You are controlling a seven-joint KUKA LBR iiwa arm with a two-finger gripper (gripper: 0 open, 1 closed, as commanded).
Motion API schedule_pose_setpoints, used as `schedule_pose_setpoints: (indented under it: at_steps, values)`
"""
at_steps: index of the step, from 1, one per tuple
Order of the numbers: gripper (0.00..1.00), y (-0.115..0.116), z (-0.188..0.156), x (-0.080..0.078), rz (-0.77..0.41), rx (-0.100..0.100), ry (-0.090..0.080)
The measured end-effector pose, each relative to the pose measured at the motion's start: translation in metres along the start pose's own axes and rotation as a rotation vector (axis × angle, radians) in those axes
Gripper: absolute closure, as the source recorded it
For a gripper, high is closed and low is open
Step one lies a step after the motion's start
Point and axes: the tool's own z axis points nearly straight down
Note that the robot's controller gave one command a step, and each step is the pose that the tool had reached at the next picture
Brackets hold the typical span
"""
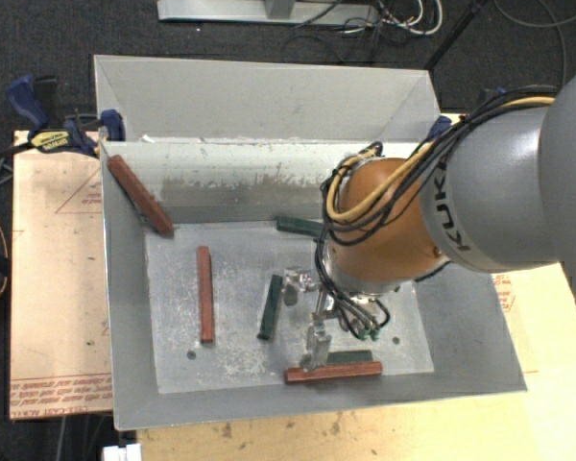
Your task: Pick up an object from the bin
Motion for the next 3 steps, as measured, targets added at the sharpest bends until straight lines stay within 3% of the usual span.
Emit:
schedule_pose_setpoints:
  at_steps: [1,2,3]
  values:
    - [0.00,-0.011,0.027,-0.014,-0.091,0.005,0.002]
    - [0.00,0.004,0.032,-0.020,-0.122,0.004,0.004]
    - [1.00,-0.035,0.039,-0.043,0.028,0.002,-0.001]
